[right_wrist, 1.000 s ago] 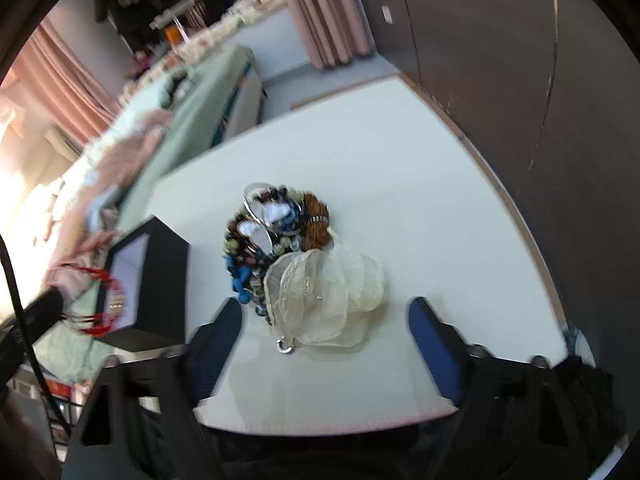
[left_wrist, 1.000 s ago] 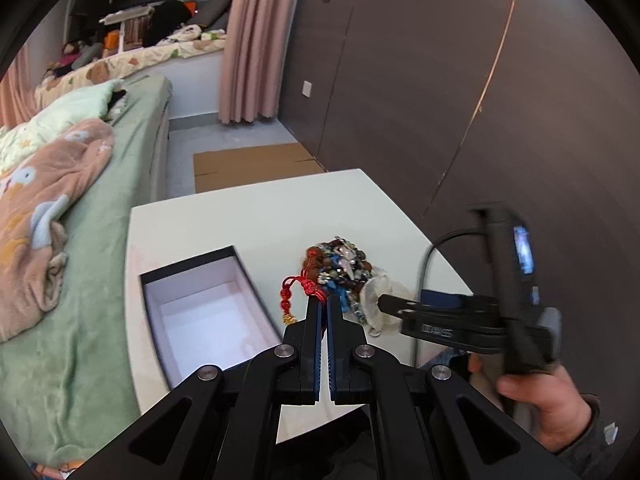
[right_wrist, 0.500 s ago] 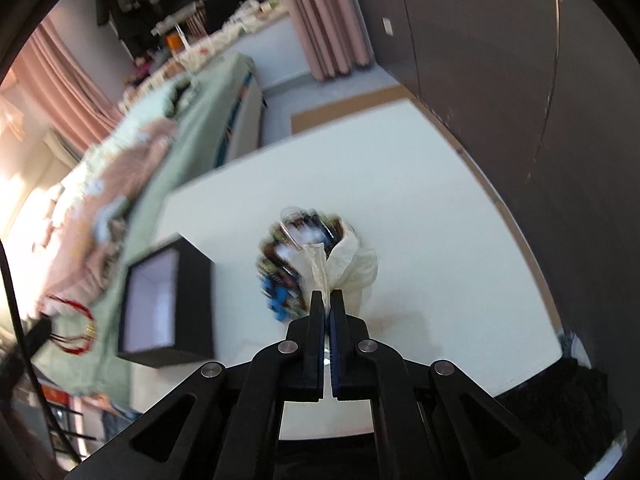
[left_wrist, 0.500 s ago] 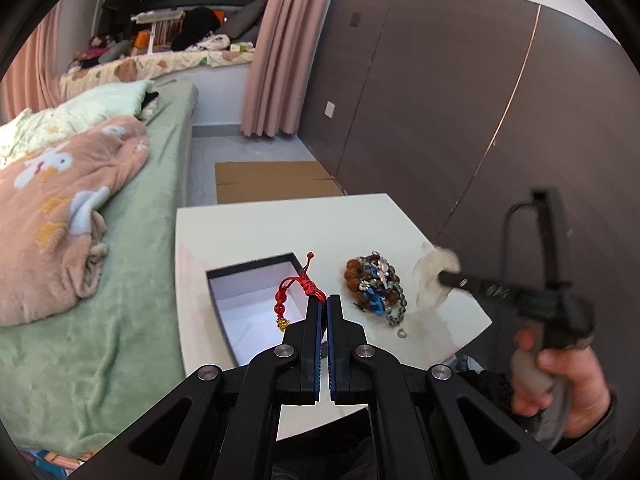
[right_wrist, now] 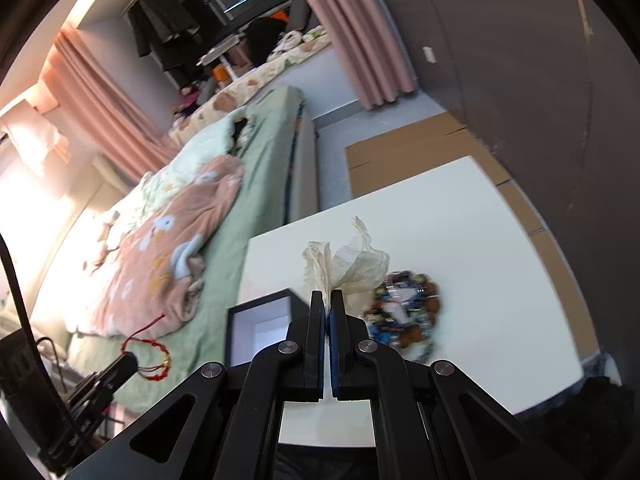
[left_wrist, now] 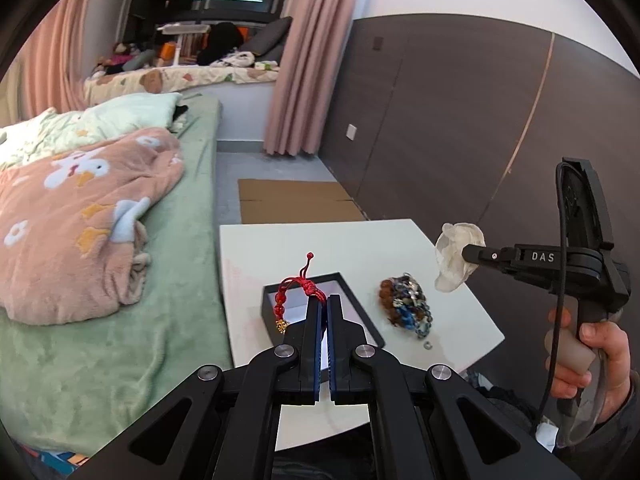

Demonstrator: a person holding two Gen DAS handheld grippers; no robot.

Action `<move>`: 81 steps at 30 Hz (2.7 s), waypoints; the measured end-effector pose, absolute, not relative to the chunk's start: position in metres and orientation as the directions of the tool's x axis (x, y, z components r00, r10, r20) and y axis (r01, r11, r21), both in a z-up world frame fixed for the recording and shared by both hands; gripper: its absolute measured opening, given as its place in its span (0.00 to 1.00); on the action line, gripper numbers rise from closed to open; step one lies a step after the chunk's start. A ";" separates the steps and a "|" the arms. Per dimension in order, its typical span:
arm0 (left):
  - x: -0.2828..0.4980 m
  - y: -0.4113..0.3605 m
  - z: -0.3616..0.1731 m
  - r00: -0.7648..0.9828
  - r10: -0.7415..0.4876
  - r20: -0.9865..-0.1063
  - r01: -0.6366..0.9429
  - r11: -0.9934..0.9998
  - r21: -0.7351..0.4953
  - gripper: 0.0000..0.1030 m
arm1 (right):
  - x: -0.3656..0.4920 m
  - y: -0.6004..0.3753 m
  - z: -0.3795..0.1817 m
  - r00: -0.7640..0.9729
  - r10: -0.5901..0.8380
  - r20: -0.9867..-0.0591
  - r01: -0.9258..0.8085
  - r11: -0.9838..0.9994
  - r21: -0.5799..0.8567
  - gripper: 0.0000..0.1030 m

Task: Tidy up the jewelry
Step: 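Lift the red bracelet over the box with left gripper while right grasps the white pouch, then open the left gripper over the box while the right gripper drops the pouch inside, then grasp the silver ring beside the pile with the left gripper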

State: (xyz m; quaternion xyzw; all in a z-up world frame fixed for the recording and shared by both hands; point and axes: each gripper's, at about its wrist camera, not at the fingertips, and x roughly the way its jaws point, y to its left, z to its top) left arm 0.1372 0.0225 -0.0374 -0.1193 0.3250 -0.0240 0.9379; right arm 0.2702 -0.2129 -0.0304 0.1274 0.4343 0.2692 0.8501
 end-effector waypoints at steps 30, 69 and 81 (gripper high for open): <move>0.214 -0.016 -0.098 0.663 -0.187 -0.725 -0.070 0.949 -0.308 0.80 | 0.285 -0.246 -0.101 0.464 0.692 -0.553 -0.291 0.709 0.643 0.71; 0.248 -0.176 -0.188 0.554 -0.144 -0.820 0.135 0.987 -0.082 0.13 | 0.292 -0.384 -0.149 0.428 0.575 -0.697 -0.047 0.784 0.619 0.71; 0.241 -0.139 -0.155 0.602 -0.194 -0.775 0.092 0.981 -0.173 0.13 | 0.299 -0.346 -0.152 0.372 0.581 -0.724 -0.093 0.799 0.594 0.71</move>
